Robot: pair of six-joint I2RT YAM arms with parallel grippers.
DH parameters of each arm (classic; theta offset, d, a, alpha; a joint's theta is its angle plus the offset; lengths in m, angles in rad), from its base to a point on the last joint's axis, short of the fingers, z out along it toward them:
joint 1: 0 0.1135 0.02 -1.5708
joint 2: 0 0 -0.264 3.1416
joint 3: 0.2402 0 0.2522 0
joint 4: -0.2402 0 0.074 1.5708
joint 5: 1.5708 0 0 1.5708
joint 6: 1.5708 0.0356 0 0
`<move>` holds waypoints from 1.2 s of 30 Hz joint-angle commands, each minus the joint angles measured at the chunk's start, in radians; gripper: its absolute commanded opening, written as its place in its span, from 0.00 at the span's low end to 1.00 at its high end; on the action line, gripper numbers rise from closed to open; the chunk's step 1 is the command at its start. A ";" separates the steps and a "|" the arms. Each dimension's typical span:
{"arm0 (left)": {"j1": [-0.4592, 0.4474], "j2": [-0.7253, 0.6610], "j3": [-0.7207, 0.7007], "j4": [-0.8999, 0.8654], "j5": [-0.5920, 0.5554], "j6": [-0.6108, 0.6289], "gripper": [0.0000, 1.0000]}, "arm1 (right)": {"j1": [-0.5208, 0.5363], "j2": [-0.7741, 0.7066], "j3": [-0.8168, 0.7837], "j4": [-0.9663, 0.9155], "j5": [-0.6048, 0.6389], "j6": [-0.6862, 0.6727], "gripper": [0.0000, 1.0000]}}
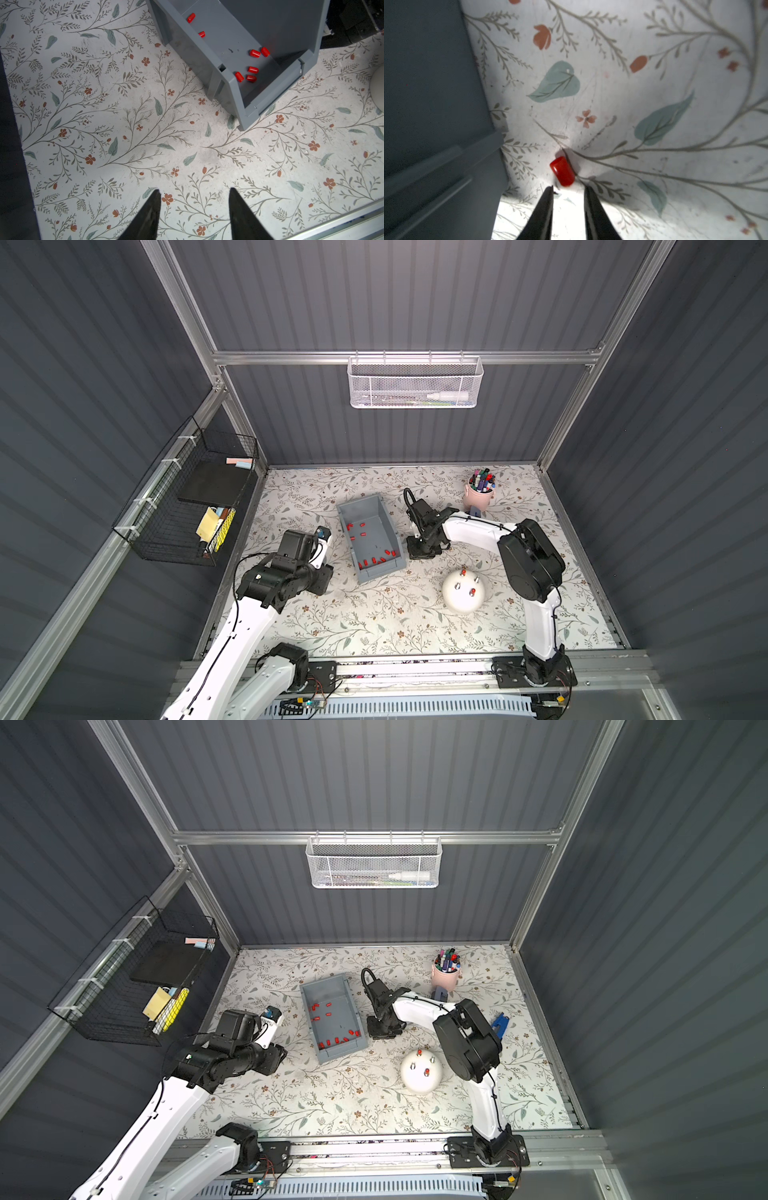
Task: Cover the protruding screws with screw protection sleeves
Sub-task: Pick up the screw protection sleeve from the center of the board.
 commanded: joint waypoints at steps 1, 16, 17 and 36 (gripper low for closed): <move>0.005 -0.015 -0.010 0.002 0.016 0.001 0.52 | 0.007 0.023 0.032 -0.033 0.016 -0.036 0.31; 0.005 -0.011 -0.011 0.002 0.033 0.003 0.52 | 0.007 0.055 0.057 -0.077 0.033 -0.100 0.23; 0.005 -0.012 -0.011 0.002 0.036 0.004 0.52 | 0.008 0.057 0.060 -0.081 0.033 -0.106 0.23; 0.005 -0.020 -0.013 0.003 0.058 0.001 0.52 | 0.008 0.083 0.089 -0.117 0.056 -0.167 0.27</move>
